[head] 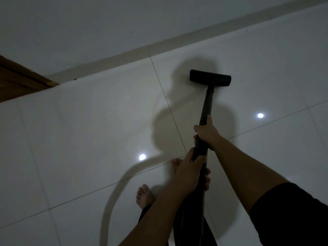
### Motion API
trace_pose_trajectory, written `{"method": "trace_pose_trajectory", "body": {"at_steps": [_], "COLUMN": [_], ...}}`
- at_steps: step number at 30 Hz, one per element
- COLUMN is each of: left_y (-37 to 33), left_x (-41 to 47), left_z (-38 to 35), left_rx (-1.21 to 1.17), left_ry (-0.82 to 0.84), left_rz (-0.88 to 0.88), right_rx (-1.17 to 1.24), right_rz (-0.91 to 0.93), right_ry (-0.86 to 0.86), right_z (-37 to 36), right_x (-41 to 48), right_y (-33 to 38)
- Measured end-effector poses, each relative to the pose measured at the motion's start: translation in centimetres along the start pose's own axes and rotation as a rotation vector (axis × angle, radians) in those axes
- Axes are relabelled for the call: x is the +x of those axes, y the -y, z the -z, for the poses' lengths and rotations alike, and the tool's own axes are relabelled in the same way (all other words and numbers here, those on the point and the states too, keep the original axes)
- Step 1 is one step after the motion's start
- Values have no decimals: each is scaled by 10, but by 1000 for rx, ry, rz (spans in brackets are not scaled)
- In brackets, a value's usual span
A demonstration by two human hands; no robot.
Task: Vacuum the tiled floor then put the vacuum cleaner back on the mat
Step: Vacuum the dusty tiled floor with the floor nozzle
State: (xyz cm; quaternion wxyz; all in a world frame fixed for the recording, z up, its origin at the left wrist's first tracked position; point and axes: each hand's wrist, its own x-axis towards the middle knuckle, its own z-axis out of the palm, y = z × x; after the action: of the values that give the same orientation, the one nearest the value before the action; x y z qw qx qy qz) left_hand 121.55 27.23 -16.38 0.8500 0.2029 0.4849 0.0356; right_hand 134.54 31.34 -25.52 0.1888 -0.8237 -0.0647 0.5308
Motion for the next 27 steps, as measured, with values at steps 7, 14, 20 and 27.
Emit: {"method": "trace_pose_trajectory", "body": {"at_steps": [7, 14, 20, 27], "left_y": [10, 18, 30, 38], "left_x": [-21, -36, -35, -24], "left_z": [15, 34, 24, -1], "left_rx": [24, 92, 163, 152], "left_ry": [-12, -53, -39, 24], "left_rz": [14, -2, 6, 118], "right_rx": [42, 82, 137, 144], "right_rz": [-39, -36, -22, -85], "right_ry": [40, 62, 11, -49], "right_z": [-20, -45, -30, 1], "right_x": [-21, -30, -33, -21], "right_y": [-12, -22, -41, -68]}}
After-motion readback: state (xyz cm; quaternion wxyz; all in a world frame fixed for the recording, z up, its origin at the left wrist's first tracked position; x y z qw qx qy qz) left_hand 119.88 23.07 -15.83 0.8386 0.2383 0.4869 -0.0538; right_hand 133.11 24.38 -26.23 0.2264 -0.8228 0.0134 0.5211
